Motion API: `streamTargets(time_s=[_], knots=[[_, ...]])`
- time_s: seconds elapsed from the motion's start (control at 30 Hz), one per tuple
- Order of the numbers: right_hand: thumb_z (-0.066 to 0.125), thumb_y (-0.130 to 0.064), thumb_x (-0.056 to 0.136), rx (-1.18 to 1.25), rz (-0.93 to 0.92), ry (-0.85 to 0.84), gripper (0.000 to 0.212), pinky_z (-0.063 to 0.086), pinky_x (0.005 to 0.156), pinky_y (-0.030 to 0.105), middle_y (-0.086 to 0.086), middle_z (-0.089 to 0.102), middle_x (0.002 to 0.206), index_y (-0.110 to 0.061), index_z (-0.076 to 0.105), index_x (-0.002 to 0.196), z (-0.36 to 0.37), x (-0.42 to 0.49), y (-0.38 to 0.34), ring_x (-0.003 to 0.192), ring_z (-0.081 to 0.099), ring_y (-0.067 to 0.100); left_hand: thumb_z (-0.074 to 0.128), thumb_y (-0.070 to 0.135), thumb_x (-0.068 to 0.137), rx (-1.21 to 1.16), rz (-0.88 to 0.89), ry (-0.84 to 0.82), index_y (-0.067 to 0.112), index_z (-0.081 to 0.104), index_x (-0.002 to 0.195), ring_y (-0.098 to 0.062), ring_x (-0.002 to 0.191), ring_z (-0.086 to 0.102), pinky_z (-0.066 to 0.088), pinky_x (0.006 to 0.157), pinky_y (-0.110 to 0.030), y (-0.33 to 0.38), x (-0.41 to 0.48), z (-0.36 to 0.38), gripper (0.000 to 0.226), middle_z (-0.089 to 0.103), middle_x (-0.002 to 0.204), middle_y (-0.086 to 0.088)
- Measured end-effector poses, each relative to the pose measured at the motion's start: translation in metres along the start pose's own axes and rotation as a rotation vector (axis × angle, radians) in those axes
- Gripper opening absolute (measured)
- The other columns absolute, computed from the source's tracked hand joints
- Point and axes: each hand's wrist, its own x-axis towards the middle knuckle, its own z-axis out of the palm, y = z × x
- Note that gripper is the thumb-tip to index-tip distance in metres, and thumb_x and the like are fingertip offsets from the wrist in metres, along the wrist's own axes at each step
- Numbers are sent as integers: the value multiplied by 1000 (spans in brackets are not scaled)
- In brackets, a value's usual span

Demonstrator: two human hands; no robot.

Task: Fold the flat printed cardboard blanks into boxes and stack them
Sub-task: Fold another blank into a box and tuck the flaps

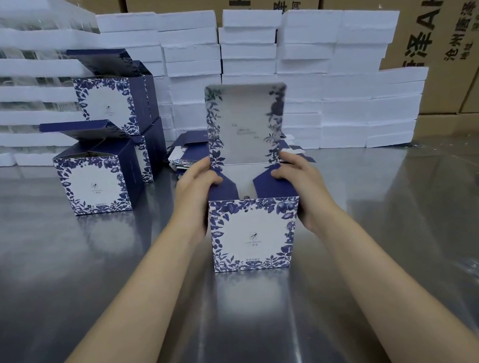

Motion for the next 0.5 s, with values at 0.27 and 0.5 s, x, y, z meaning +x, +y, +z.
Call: streamTargets(time_s=[0.27, 0.5], knots=[[61, 5, 79, -106, -135, 131, 17, 52, 64, 25, 3, 70, 76, -3, 73, 88, 1, 9, 2, 69, 62, 17, 63, 1, 83, 45, 33, 157, 25, 72, 85, -4, 58, 66, 49, 51, -14, 1, 6, 0, 26, 73, 71, 8], [59, 6, 79, -103, -128, 122, 24, 53, 68, 28, 2, 71, 75, -9, 75, 88, 0, 11, 1, 69, 64, 18, 55, -1, 88, 165, 179, 152, 27, 72, 101, 15, 68, 61, 45, 59, -1, 1, 6, 3, 36, 68, 72, 27]])
